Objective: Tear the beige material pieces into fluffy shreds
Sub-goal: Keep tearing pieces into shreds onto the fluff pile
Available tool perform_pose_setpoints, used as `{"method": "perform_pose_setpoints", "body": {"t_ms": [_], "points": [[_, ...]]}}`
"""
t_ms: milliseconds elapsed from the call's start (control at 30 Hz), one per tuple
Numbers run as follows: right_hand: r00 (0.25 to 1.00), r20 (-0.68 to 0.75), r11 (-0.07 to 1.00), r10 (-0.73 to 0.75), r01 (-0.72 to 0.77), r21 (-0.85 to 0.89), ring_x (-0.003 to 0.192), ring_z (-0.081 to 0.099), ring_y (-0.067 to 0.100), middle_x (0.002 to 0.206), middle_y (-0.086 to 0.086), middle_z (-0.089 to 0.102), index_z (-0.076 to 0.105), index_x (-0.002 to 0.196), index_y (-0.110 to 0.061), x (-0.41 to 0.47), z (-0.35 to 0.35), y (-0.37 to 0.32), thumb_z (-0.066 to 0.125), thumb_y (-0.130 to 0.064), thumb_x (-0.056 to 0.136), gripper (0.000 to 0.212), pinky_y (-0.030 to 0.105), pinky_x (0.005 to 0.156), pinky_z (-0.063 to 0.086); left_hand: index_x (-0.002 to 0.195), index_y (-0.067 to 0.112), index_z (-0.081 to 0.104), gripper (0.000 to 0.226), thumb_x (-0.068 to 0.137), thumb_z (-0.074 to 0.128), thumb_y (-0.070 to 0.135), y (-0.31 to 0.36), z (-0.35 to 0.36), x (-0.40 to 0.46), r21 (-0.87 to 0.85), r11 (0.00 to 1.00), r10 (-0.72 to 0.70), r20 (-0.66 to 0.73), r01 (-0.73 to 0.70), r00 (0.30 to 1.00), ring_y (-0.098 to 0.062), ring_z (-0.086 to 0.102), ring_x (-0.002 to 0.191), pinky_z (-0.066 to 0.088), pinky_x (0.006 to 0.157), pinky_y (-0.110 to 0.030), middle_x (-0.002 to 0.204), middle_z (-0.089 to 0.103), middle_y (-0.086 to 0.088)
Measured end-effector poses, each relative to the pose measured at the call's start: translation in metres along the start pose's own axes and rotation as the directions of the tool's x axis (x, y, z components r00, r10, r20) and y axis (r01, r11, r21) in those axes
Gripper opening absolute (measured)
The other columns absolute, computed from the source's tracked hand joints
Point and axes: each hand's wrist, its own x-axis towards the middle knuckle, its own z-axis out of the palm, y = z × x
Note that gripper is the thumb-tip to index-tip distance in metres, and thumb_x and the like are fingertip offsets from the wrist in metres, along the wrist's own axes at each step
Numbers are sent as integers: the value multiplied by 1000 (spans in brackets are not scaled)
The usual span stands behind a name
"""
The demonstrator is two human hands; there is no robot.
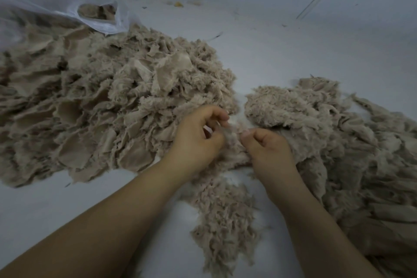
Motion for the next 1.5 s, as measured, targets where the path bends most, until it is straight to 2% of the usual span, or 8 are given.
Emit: {"method": "perform_pose_setpoints", "body": {"t_ms": [167, 367, 500, 633, 800, 1033, 1200, 1500], "points": [[1000, -27, 998, -6, 7, 59, 47, 29, 14, 50, 9, 34, 45, 61, -10, 1, -1, -1, 48, -30, 105, 49, 21, 45, 30, 96, 27, 65, 18, 82, 77, 26, -6, 0, 4, 92, 985, -160, 166, 147, 973, -11, 61, 65, 54, 64, -32, 79, 68, 3], [994, 110, 988, 2, -19, 152, 66, 50, 34, 87, 39, 55, 61, 97, 6, -1, -2, -1, 72, -56, 82, 65, 43, 61, 48, 86, 13, 68, 6, 91, 67, 11, -8, -1, 6, 63, 982, -187, 178, 179, 966, -13, 44, 45, 37, 46, -24, 53, 57, -6], [998, 57, 993, 32, -38, 115, 59, 62, 14, 69, 4, 69, 72, 91, -7, 4, -2, 5, 75, -28, 89, 21, 22, 54, 51, 82, 5, 66, 14, 94, 60, 6, -6, -5, 8, -91, 966, -234, 106, 244, 966, -20, 51, 57, 42, 56, -27, 69, 64, -25], [994, -39, 964, 107, -94, 249, 53, 57, 7, 62, 1, 65, 73, 96, -8, 6, -3, 5, 69, -26, 94, 19, 17, 54, 48, 73, 15, 61, 24, 97, 58, 13, -7, -8, 10, -123, 965, -221, 110, 234, 969, -4, 42, 44, 35, 44, -18, 51, 53, 9], [992, -44, 958, 117, -101, 267, 58, 62, 12, 77, 20, 70, 71, 93, 0, 4, -1, 2, 66, -26, 96, 27, 20, 55, 52, 82, 0, 63, 27, 85, 73, 25, -6, -7, 7, -32, 967, -235, 259, 251, 937, -17, 32, 47, 30, 45, -24, 55, 43, -6], [973, -130, 934, 188, -136, 329, 43, 48, 7, 53, 1, 62, 66, 74, -4, 6, -5, 3, 59, -17, 101, 31, 18, 42, 40, 83, -12, 60, 36, 84, 66, 23, -11, -21, 9, -321, 880, -294, 207, 349, 933, -13, 44, 45, 36, 45, -20, 57, 53, -10], [973, -153, 960, 171, -130, 249, 38, 40, 8, 46, -4, 54, 61, 65, -9, 6, -7, 3, 59, -21, 101, 39, 18, 38, 34, 68, 11, 69, 22, 85, 62, 23, -13, -29, 9, -429, 839, -290, 167, 334, 943, -6, 46, 38, 36, 40, -15, 49, 57, 0], [992, -123, 983, 34, -11, 186, 34, 35, 6, 43, -8, 46, 52, 63, -17, 5, -3, 2, 70, -24, 94, 36, 17, 37, 31, 78, 12, 63, 22, 97, 53, 5, -6, -20, 7, -396, 866, -235, 219, 306, 947, -7, 53, 49, 44, 47, -17, 60, 62, 1]]}}
